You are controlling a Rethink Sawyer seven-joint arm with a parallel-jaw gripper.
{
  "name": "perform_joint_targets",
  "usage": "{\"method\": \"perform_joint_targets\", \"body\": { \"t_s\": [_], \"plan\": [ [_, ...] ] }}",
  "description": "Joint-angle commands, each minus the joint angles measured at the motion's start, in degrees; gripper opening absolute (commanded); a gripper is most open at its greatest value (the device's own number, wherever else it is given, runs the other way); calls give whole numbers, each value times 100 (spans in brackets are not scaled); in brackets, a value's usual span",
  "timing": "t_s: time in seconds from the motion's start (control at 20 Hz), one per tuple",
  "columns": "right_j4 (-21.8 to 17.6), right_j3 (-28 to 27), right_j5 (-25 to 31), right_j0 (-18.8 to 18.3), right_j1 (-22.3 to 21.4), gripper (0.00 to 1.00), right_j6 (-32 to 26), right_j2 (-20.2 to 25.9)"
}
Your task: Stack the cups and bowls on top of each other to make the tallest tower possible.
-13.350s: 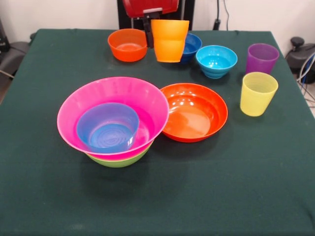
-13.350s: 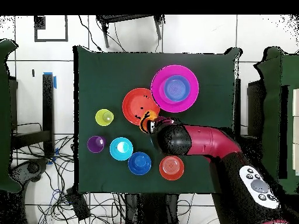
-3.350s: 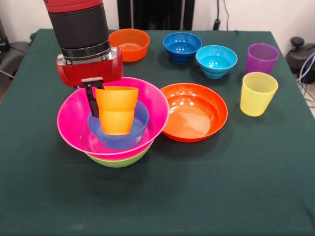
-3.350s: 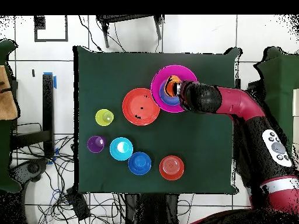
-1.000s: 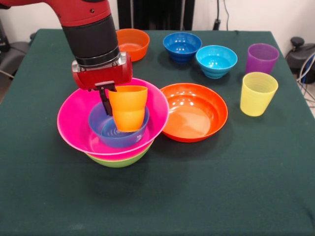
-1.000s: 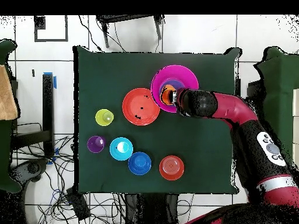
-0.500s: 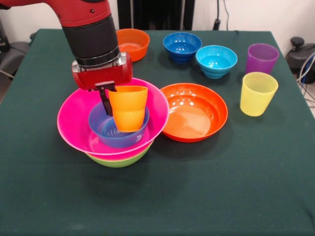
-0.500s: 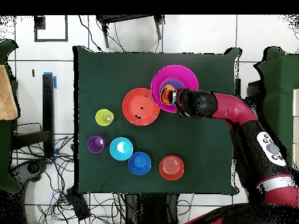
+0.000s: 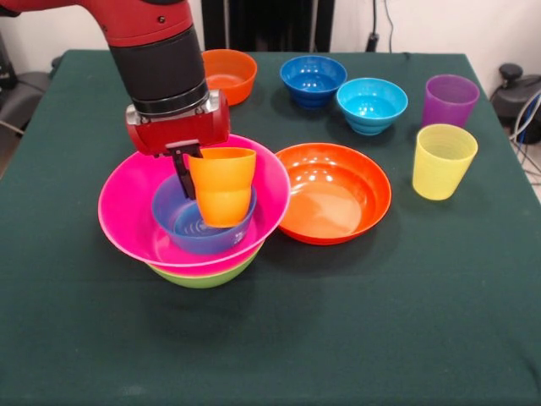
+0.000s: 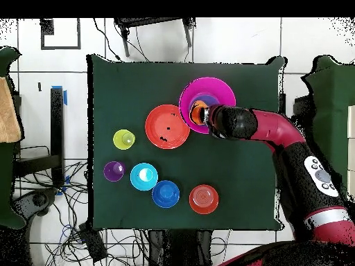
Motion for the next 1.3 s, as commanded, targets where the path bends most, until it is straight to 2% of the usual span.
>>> {"method": "perform_joint_targets", "body": {
  "t_s": [0.05, 0.5, 0.75, 1.0, 1.3],
  "plan": [
    [-153, -54, 6, 213, 226, 0, 5, -173],
    [-99, -171, 329, 222, 311, 0, -122, -205],
    [-112, -97, 264, 170, 298, 0, -132, -187],
    [-115, -293, 336, 184, 417, 0, -218, -178],
    [-116, -319, 138, 122, 488, 0, -259, -68]
  ]
}}
